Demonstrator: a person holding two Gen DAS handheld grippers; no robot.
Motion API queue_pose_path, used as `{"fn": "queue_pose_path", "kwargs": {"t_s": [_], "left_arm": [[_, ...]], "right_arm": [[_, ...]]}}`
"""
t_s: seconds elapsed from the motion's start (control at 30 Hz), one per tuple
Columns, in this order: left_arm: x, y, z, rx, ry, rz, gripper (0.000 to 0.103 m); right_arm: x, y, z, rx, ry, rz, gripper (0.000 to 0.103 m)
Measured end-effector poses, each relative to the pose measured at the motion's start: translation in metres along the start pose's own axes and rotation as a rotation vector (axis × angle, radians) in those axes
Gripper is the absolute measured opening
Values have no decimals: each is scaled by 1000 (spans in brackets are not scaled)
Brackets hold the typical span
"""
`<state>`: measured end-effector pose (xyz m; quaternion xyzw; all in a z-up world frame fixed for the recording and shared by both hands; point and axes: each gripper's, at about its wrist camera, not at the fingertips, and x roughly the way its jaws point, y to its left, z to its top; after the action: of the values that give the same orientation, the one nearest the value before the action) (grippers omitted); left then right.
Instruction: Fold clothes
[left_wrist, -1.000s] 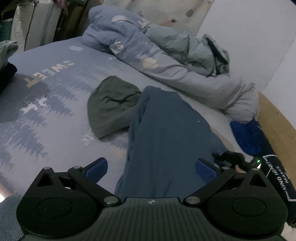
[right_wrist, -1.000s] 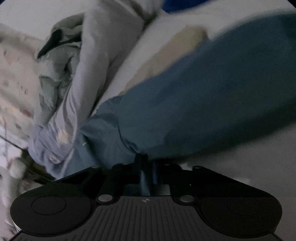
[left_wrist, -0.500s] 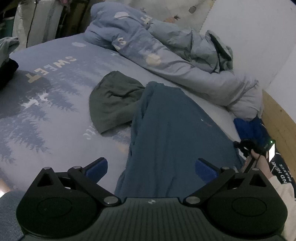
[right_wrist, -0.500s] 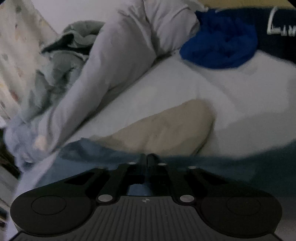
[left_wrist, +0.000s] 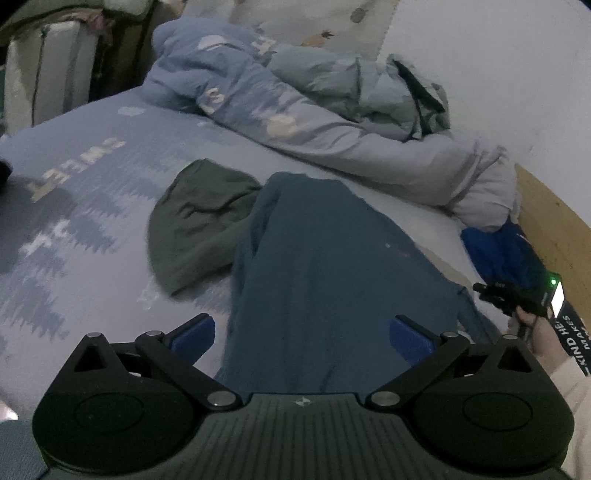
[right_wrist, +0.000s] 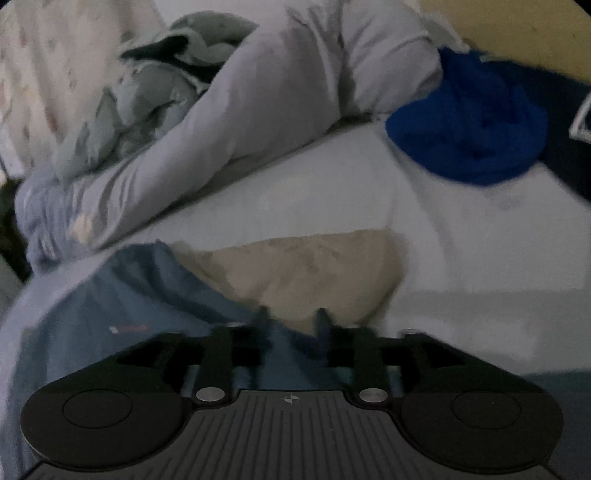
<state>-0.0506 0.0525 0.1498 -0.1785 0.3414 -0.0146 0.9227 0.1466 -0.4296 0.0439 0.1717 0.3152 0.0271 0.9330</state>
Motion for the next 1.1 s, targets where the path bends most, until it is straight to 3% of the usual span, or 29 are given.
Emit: {"fn": "queue_pose_path", "kwargs": {"t_s": [0.23,0.37,0.5,0.73,0.97,1.1], "left_arm": [[55,-75,52,76,-40,-157,103],[108,-136,86,122,-58,-241,103],[173,-184,110,141,-18,-277,103],[304,-232,120,200,148,-160,99],[396,-252,118,316,259,-1,93],[432,-252,105,400,328,101,74]], "right_arm": [[-59,-29,-15,5,-174,-22,61],[-78,-44,-23,39,-267,8,68],[-84,-46,-13,-58,-313,-21,80],[-85,-88,-9,28,-330,26,85],[-78,-125,-11,127,-335,3,85],[-73,-135,-11,159,-341,5,85]]}}
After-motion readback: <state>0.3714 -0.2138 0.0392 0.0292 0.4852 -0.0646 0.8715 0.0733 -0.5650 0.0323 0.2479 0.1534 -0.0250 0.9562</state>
